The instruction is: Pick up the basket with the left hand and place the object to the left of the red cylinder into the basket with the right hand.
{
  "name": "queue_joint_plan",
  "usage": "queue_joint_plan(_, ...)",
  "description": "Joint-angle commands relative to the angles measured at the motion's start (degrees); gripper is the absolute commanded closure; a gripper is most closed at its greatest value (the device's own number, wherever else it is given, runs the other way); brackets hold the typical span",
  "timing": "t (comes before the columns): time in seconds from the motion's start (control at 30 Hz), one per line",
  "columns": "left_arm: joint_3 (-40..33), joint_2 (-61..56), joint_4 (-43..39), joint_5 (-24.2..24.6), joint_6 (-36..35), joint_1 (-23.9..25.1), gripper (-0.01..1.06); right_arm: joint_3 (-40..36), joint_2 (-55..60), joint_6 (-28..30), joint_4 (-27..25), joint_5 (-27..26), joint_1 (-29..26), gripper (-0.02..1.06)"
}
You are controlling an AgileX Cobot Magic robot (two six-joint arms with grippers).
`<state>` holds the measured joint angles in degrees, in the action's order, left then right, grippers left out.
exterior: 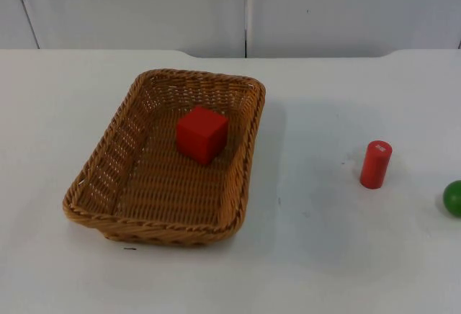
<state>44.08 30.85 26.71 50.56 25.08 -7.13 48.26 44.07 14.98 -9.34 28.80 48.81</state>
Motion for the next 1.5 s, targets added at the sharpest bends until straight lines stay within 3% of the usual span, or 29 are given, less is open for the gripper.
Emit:
queue_joint_plan(0.0, -3.5, -3.4, -3.2, 0.1, -3.8, -0.3, 0.3, -1.4, -3.7, -0.6, 0.0, 1.1, -0.2, 0.27)
queue_joint_plan(0.6, -8.9, -19.4, -16.5, 5.0, -19.0, -0.3, 0.3, -10.2, -19.2, -1.1, 0.2, 5.6, -0.2, 0.27)
queue_joint_plan(1.03, -13.8, -27.7, -16.7, 9.6, -19.1, -0.3, 0.3, -10.5, -24.4, -2.3, 0.7, 13.8, -0.2, 0.27)
queue_joint_plan(1.27, -15.4, -30.9, -17.2, 10.6, -19.3, -0.3, 0.3, -10.5, -25.0, -8.2, 4.9, 18.0, -0.2, 0.27)
queue_joint_plan(1.47, -15.7, -30.9, -18.9, 11.0, -19.3, -0.2, 0.3, -10.5, -25.0, -8.3, 5.0, 20.5, -0.2, 0.27)
